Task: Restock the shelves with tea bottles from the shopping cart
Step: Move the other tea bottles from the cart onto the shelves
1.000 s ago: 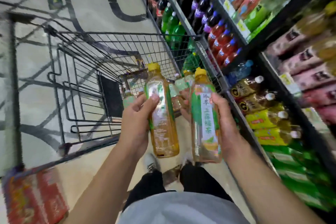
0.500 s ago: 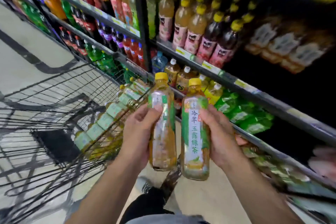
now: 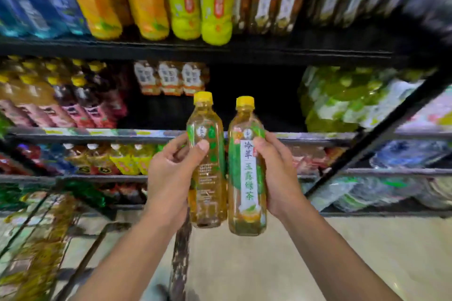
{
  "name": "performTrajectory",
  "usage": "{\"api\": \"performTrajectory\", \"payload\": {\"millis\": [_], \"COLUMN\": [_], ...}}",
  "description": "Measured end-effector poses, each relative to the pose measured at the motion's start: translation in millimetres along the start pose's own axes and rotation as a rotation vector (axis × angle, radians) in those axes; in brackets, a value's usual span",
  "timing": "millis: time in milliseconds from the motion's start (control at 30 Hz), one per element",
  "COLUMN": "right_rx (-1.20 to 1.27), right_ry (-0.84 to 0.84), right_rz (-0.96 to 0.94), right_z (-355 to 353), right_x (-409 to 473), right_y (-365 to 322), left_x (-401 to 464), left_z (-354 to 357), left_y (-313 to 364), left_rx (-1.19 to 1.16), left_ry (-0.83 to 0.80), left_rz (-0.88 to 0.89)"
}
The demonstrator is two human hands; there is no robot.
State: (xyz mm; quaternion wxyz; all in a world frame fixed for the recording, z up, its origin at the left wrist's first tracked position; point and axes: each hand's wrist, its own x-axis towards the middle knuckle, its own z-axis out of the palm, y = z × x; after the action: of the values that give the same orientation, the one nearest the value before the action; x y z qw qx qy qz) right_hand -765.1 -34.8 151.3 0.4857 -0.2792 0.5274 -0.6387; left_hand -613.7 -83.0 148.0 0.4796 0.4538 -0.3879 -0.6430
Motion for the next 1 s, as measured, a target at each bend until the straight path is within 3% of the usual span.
{"api": "performTrajectory", "payload": {"millis": [233, 467, 767, 1000], "right_rx": [-0.013, -0.046, -0.103, -0.102], "right_ry": [0.012, 0.096, 0.208, 0.252], "right_rz": [-0.207, -0.443, -0.611, -0.713], "right_z": [-63.2, -77.1, -99.7, -126.0], "right_x": [15.8, 57.1, 114.0, 144.6], "right_y": [-89.7, -151.1, -209.6, -229.6], "left_x": [7.2, 42.7, 94.3, 115.4], "left_z": [108.2, 170.0, 242.3, 286.5], "left_y": [39.4, 85.8, 113.8, 115.9], "left_rx": [0.017, -0.014, -0.068, -0.060], "left_ry": [-0.234, -0.391, -0.592, -0.618], "left_rz": [0.151, 0.231, 0.265, 0.307]}}
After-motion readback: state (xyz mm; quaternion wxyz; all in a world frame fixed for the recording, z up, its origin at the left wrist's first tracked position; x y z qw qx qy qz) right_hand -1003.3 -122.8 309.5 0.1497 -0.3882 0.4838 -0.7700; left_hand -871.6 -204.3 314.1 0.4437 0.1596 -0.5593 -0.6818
